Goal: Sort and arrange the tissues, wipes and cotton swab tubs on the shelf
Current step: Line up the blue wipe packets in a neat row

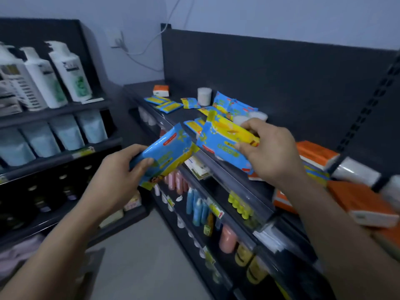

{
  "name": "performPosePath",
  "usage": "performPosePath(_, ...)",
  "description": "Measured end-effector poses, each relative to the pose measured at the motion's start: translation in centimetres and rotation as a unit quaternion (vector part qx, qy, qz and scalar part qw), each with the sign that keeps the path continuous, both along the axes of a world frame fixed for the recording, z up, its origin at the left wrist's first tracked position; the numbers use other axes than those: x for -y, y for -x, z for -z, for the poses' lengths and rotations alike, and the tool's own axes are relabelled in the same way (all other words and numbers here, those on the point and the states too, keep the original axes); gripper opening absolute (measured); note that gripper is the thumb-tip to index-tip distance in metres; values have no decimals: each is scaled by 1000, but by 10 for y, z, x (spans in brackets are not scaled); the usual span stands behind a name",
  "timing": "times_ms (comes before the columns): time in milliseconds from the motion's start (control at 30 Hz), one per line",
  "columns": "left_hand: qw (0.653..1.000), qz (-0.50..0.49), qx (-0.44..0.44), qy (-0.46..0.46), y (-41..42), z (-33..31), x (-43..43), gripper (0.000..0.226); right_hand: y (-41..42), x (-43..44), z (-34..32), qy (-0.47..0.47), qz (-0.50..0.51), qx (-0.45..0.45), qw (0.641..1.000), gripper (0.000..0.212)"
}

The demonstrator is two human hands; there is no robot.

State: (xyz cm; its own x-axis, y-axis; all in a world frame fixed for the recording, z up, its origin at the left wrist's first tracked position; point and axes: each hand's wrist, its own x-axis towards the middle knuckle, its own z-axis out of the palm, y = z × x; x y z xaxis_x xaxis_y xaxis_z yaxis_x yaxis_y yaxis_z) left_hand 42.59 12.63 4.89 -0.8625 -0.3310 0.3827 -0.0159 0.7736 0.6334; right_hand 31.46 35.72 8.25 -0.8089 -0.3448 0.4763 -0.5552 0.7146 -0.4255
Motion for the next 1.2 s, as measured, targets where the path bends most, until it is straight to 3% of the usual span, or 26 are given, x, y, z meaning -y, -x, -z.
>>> performPosePath(233, 999, -34, 16, 16, 63, 2, 68, 9, 80, 76, 11, 7, -26, 29, 999, 33)
performPosePath(533, 999, 23, 12, 33, 188, -5, 129, 6, 181, 125, 2, 4, 12, 27, 1000, 29)
performPosePath(733, 995, 93, 3, 41, 274, -1, 160, 8, 229, 139, -2, -42, 114, 40, 992, 21)
performPosePath(867, 984, 171, 1, 43, 334, -4, 173, 6, 254, 147, -6, -13, 194, 47, 980, 23)
performPosePath(933, 977, 210, -1, 46, 362, -7, 181, 8, 263, 153, -8, 23, 225, 54, 973, 32)
performPosePath(1100, 960, 275, 15, 42, 426, -8, 197, 14, 280, 170, -9, 72, 273, 67, 957, 87)
performPosePath(1200, 947, 317, 16, 56, 459, -2, 199, 15, 286, 171, -4, 84, 311, 74, 944, 89)
